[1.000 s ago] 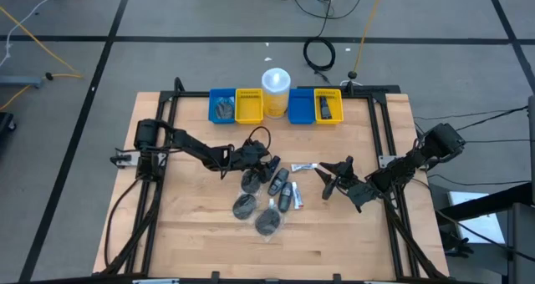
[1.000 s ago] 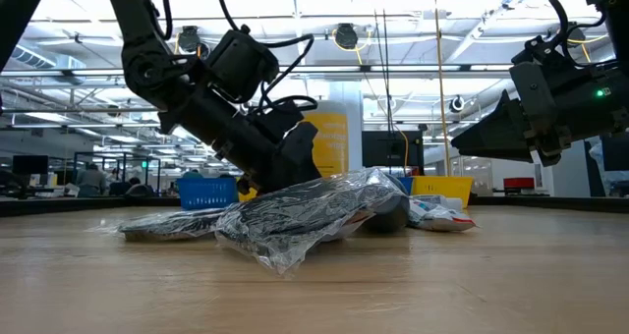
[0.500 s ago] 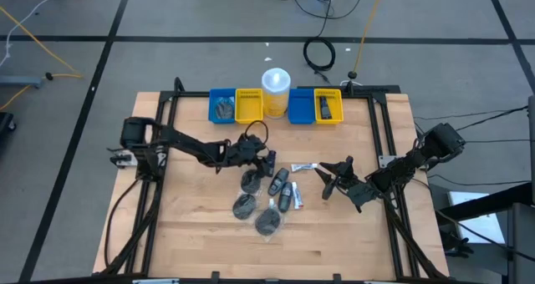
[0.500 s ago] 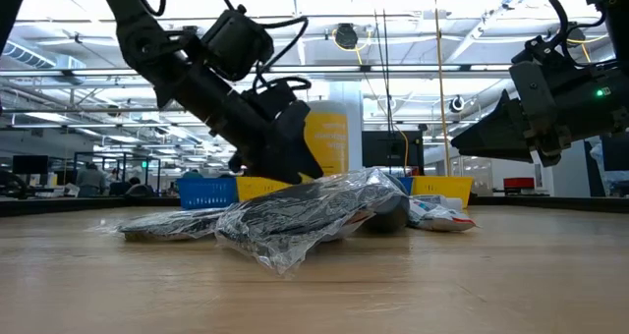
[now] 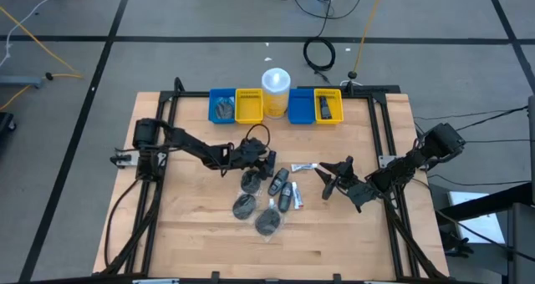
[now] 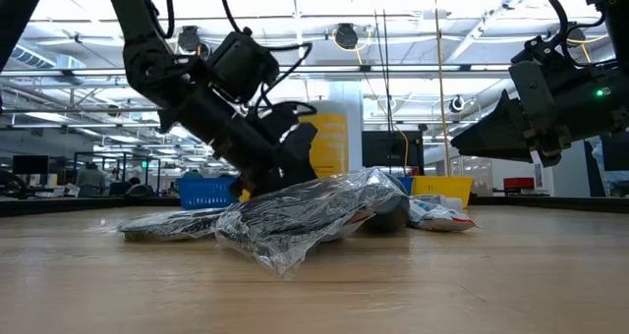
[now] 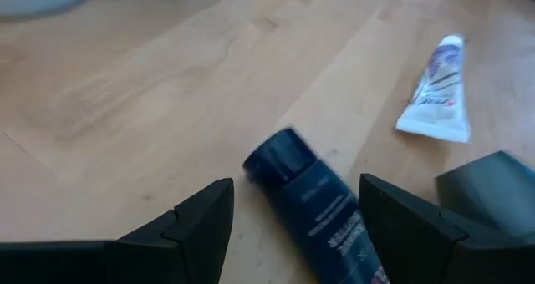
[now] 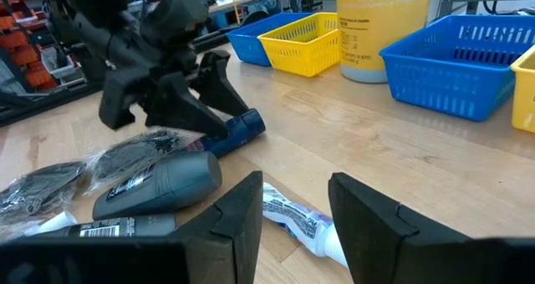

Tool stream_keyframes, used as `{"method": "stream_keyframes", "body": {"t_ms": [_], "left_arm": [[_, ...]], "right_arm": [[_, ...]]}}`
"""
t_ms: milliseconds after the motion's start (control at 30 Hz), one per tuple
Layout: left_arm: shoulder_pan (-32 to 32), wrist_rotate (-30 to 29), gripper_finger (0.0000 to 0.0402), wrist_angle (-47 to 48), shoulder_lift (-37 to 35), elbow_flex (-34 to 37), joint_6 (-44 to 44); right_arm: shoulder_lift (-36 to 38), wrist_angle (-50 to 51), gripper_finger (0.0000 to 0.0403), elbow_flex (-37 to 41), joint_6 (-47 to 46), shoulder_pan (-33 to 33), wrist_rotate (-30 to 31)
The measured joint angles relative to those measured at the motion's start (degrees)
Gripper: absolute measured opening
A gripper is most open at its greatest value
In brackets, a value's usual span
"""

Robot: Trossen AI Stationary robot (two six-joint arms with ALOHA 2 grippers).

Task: Pick & Place Travel size toiletries
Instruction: Put the dark blue shave cream into the right yellow bin

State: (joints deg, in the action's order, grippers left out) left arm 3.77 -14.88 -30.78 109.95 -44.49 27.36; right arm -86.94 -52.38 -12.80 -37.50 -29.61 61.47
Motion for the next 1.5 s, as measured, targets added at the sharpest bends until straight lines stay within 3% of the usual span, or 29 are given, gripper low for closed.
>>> {"method": "stream_keyframes", "body": {"t_ms": [300, 467, 700, 867, 1033, 1233, 1367, 1500], "left_arm": [[0.0, 0.1, 0.0245, -0.8, 1.4, -0.1, -5.3], [0.4, 3.3, 0.0179, -0.7, 1.4, -0.1, -9.2], [1.8, 10.6, 0.0068, -2.4, 0.7, 0.0, -17.4], [1.6, 10.8, 0.0026, -2.3, -3.3, 0.1, -26.4], [-0.6, 10.8, 0.0029, -2.1, -7.0, 0.0, -34.8], [-4.9, 10.8, 0.0063, -4.2, -8.7, 0.0, -42.5], [-7.3, 10.5, 0.0067, -6.2, -8.8, 0.0, -46.6], [-8.1, 10.5, 0.0068, -6.4, -8.8, 0.1, -48.9]], "right_arm": [[0.0, 0.0, 0.0130, 0.0, -0.4, 0.0, -0.1], [0.0, 0.1, 0.0130, -0.6, 0.6, 0.0, -0.3], [0.0, -0.1, 0.0130, -5.4, 10.9, 0.2, -4.5], [0.0, 0.6, 0.0130, -5.7, 6.3, 3.3, -5.4], [0.0, 0.8, 0.0157, -5.8, 6.7, 9.7, -18.0], [0.0, 0.9, 0.0246, -9.5, 14.5, 17.5, -35.7], [0.0, 2.0, 0.0295, -12.8, 20.4, 19.5, -39.6], [0.0, 3.3, 0.0312, -14.8, 24.5, 19.5, -42.1]]}}
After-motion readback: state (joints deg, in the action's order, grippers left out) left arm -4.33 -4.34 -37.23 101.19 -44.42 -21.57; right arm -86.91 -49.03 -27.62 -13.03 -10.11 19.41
